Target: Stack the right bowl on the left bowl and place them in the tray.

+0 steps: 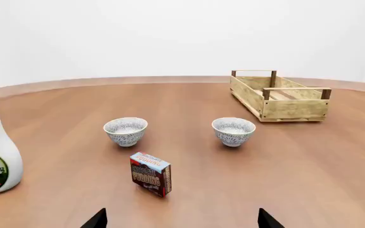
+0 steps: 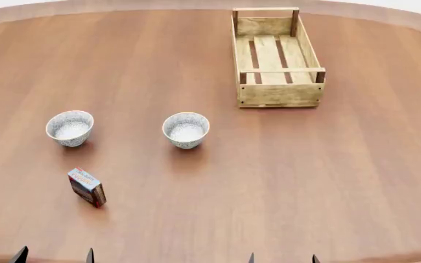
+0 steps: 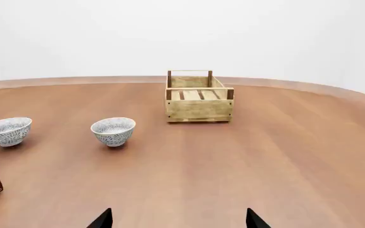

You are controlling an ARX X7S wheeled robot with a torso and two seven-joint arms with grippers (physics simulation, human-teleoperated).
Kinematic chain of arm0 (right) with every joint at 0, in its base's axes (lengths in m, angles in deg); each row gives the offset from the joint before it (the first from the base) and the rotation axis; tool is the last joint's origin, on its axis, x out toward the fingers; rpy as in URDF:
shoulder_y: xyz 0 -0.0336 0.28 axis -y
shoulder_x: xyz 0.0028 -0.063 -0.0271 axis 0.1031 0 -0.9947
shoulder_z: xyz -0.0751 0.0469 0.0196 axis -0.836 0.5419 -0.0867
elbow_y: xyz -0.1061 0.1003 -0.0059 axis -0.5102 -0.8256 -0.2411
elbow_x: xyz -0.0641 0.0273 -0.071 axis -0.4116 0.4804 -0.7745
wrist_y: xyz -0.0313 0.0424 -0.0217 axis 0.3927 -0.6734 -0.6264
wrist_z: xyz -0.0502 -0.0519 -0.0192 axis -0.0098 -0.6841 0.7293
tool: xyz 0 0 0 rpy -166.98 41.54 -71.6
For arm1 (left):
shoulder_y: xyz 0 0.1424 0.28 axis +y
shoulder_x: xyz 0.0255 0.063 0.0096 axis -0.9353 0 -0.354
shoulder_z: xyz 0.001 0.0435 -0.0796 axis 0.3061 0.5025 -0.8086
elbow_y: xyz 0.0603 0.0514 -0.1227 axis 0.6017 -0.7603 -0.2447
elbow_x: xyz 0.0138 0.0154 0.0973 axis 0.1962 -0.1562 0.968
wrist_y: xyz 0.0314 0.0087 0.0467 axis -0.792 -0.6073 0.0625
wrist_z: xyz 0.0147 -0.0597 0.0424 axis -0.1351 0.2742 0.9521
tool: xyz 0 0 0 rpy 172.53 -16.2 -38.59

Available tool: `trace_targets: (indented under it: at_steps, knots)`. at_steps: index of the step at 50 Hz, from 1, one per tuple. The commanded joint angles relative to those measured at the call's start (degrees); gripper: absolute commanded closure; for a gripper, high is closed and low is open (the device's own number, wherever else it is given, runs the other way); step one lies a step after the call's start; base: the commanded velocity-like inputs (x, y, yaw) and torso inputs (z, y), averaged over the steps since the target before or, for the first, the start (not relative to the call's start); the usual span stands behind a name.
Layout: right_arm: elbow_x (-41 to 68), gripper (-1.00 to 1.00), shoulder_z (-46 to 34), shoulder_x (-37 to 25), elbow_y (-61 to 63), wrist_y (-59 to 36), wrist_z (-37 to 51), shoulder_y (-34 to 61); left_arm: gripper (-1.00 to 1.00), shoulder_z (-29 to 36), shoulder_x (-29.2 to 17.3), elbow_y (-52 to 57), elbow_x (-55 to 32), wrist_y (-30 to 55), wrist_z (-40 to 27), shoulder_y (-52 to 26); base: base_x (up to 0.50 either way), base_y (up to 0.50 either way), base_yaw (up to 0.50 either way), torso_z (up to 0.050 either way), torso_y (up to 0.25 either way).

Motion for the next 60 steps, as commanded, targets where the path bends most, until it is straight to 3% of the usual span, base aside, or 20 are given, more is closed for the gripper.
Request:
trace_targets:
  at_steps: [1, 22, 38, 60]
  knots:
    - [1.06, -1.0, -1.2, -0.95, 0.45, 0.05, 0.8, -0.29, -1.0, 1.03, -0.92, 0.18, -0.91, 0.01, -1.03, 0.04, 0.0, 0.0, 0.0, 0.0, 0.0]
    - [3.01, -1.0, -4.24, -3.41, 2.47, -2.54, 5.3, -0.47, -1.0, 4.09, -3.73, 0.91, -3.36, 0.3, -4.47, 0.26, 0.0, 0.0, 0.0, 0.0, 0.0]
    - [3.6, -1.0, -6.49, -4.62, 2.18, -1.99, 6.31, -0.69, -1.0, 5.01, -4.8, 0.09, -4.25, -0.29, -6.29, -0.16, 0.0, 0.49, 0.0, 0.0, 0.0]
    - [5.21, -1.0, -8.26, -5.6, 1.62, -4.64, 8.06, 1.55, -1.0, 6.06, -6.15, 0.23, -8.18, 3.26, -6.65, -2.32, 0.0, 0.0, 0.0, 0.0, 0.0]
